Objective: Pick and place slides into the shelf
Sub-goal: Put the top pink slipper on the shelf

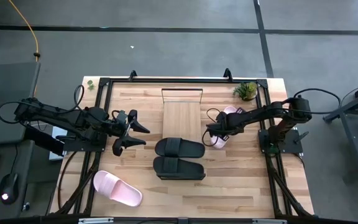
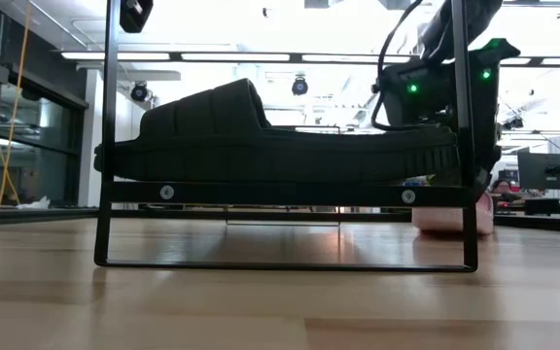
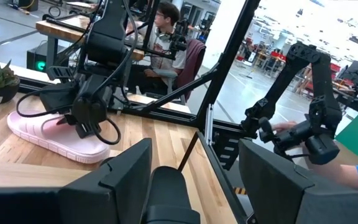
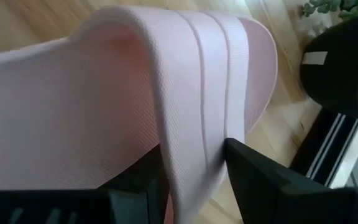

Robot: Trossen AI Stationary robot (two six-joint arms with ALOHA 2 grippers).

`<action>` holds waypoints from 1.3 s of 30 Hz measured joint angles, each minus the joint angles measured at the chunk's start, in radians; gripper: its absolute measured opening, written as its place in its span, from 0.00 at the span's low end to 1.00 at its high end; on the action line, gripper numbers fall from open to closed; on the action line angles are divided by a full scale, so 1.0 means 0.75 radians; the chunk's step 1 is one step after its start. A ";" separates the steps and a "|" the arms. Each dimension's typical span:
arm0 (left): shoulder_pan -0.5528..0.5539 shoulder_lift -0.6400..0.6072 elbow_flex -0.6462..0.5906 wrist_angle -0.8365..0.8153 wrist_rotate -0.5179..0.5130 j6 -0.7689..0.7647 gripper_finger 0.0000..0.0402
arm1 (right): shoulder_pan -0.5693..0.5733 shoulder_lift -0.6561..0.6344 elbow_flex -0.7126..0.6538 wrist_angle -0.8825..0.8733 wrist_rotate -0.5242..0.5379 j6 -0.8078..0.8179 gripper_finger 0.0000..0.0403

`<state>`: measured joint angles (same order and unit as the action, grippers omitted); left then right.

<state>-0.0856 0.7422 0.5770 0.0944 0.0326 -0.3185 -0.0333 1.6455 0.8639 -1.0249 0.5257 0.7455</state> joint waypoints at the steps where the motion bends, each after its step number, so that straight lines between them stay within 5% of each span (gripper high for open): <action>1: 0.000 0.000 0.000 0.000 0.000 0.000 0.55 | -0.002 0.000 -0.002 0.015 -0.004 -0.007 0.35; 17: 0.000 0.000 0.000 0.000 0.000 0.000 0.55 | -0.003 0.000 -0.005 0.093 -0.007 -0.002 0.34; 28: 0.000 0.000 0.000 0.001 -0.016 0.000 0.55 | -0.003 0.000 -0.005 0.058 -0.003 0.052 0.02; 39: 0.000 0.033 -0.001 0.003 -0.070 0.000 0.55 | -0.003 0.000 -0.005 0.056 -0.018 0.053 0.01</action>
<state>-0.0856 0.7666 0.5765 0.0965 -0.0196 -0.3187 -0.0353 1.6455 0.8604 -0.9827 0.5124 0.7853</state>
